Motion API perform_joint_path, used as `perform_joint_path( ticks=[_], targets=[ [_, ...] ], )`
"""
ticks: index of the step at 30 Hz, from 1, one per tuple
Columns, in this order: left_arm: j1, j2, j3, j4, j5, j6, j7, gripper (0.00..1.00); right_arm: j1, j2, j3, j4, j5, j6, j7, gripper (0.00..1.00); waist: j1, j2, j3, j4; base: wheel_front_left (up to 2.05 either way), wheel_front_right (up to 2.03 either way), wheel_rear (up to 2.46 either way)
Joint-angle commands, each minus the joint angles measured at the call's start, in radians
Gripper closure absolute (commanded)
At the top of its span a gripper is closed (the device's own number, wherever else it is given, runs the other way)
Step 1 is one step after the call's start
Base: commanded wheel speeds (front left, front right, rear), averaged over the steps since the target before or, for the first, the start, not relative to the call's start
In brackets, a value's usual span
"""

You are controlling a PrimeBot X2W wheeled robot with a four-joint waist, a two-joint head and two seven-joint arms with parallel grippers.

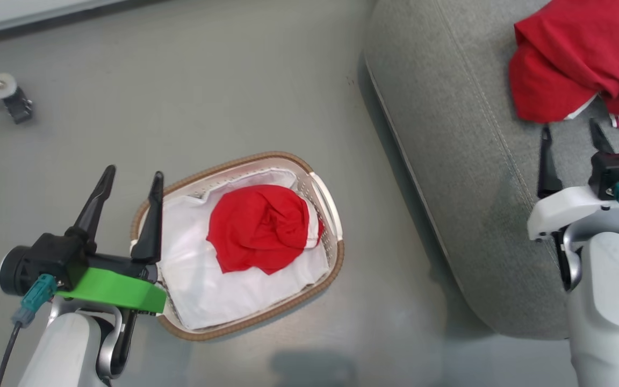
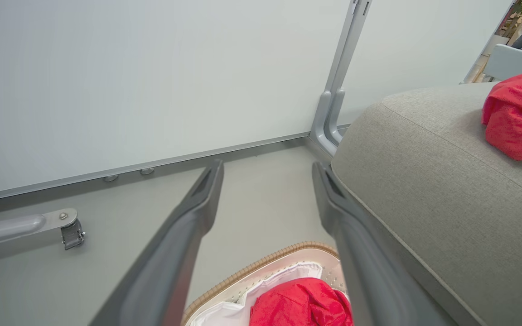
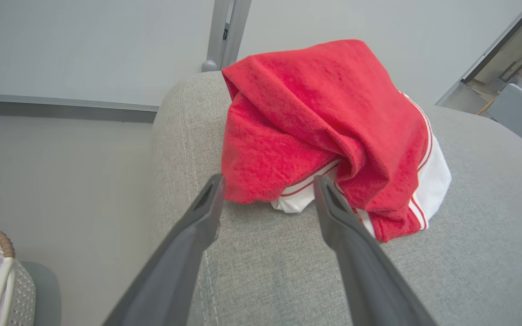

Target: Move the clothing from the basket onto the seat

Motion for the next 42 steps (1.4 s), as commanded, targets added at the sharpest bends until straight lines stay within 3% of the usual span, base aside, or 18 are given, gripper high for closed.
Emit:
perform_joint_path(
  ticks=[1,12,22,33,42],
  targets=[
    [0.021,-0.011,0.019,0.019,0.005,-0.005,0.000,0.00,0.020,-0.005,0.034,-0.020,0.049,-0.001,-0.004,0.00,0.0000,0.0000,-0.051,0.045,0.00,0.00,0.00],
    [0.059,-0.084,0.179,0.127,0.050,-0.005,0.000,0.00,0.057,-0.005,0.239,-0.096,0.273,-0.001,-0.005,0.00,0.0000,0.0000,-0.110,0.157,0.00,0.00,0.00],
    [0.106,-0.141,0.297,0.165,0.109,-0.005,0.001,0.00,0.159,-0.005,0.295,-0.105,0.342,-0.001,-0.005,0.00,0.0000,0.0000,-0.172,0.237,0.00,0.00,0.00],
    [0.206,-0.168,0.330,0.142,0.128,-0.005,0.001,0.00,0.280,-0.004,0.302,-0.111,0.374,-0.001,-0.005,0.00,0.0000,0.0000,-0.242,0.248,0.00,0.00,0.00],
    [0.264,-0.177,0.300,0.140,0.133,-0.005,0.001,0.00,0.346,-0.004,0.316,-0.106,0.393,-0.001,-0.005,0.00,0.0000,0.0000,-0.284,0.238,0.00,0.00,0.00]
  ],
)
